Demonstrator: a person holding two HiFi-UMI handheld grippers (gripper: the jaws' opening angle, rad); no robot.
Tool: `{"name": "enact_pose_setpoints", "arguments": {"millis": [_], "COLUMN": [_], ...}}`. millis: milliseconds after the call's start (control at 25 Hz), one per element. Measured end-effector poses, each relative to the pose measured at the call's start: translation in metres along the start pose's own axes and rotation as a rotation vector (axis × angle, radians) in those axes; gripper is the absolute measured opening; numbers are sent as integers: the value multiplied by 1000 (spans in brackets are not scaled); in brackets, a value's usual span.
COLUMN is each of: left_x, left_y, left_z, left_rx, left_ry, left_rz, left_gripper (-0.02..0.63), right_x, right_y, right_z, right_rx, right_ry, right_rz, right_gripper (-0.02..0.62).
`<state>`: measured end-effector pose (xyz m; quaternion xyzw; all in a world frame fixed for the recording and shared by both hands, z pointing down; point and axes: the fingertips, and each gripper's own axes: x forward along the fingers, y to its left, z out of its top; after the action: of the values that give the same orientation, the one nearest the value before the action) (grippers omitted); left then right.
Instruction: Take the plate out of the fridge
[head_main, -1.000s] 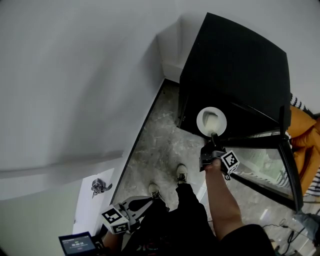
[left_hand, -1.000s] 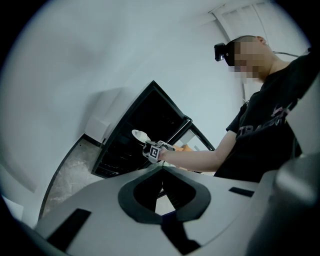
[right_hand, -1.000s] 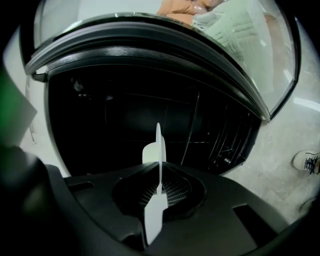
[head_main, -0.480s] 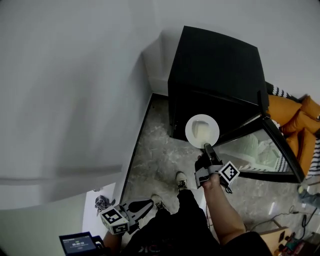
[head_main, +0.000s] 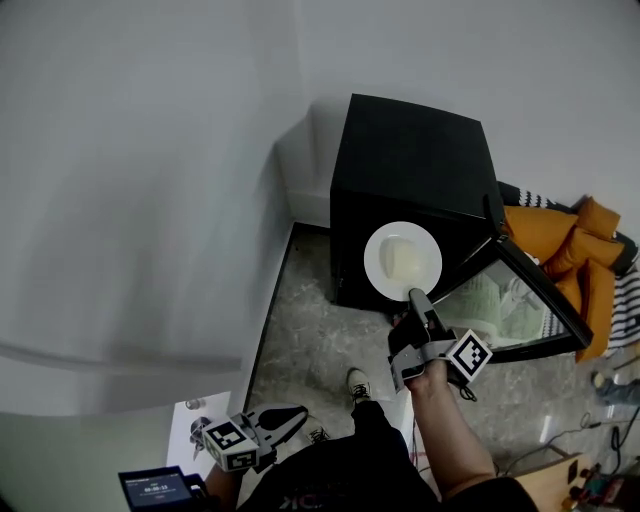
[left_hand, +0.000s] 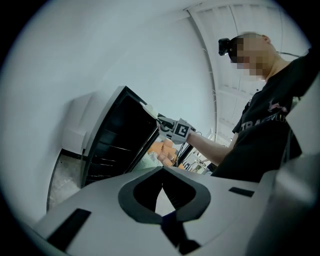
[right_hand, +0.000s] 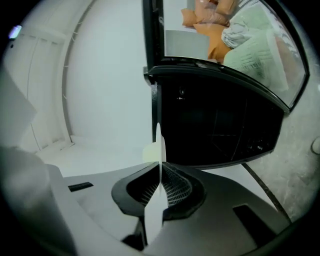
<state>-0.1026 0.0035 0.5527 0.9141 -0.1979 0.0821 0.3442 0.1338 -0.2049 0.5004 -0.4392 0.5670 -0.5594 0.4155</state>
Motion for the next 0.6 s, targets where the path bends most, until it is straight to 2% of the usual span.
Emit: {"name": "enact_pose_setpoints", "arguments": {"millis": [200,440,600], "left_x": [0,18,1], "left_y": [13,22,6], "left_z": [4,40,30], "left_rx": [13,10,14], "left_ry": [-29,-28,-75], "left_rz": [-10,7,15], "left_gripper": [4,5,5], "right_x": [25,79,79], "right_y": [40,60,64], "right_z": [14,66,65], "right_rx": [-58,-60,-38], "right_ry": [-33,-113,-155], "right_rz": [35,-37,-82], "right_gripper": [18,18,18]}}
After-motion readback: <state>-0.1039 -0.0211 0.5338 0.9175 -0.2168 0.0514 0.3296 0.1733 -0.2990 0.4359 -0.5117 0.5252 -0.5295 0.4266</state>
